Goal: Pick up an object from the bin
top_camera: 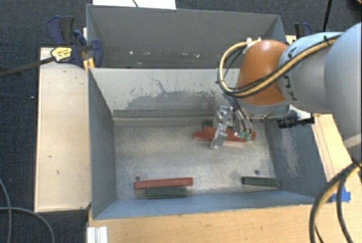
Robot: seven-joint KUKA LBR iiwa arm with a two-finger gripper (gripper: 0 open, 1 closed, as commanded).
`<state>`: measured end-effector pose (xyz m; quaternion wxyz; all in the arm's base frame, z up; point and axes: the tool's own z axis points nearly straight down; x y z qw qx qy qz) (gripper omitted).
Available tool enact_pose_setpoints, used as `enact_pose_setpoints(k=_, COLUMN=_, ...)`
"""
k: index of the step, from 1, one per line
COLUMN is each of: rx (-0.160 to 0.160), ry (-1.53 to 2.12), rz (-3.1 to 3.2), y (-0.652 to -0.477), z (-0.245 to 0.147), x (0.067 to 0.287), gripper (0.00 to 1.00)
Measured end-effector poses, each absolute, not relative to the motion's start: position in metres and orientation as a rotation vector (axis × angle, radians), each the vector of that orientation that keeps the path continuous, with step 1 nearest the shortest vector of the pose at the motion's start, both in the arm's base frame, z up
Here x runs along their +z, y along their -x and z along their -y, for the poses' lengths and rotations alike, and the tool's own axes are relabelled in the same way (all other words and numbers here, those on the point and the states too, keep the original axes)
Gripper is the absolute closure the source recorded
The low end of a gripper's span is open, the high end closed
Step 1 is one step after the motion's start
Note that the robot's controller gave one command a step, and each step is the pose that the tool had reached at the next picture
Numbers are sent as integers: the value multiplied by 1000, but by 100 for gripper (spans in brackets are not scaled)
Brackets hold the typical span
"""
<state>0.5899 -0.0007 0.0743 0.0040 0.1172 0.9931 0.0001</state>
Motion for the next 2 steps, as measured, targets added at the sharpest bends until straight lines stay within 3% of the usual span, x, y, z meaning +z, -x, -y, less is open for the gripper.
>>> enact_pose_setpoints(k=2, rx=0, ry=-368, rz=-3122, y=-587, z=1, x=87, gripper=100)
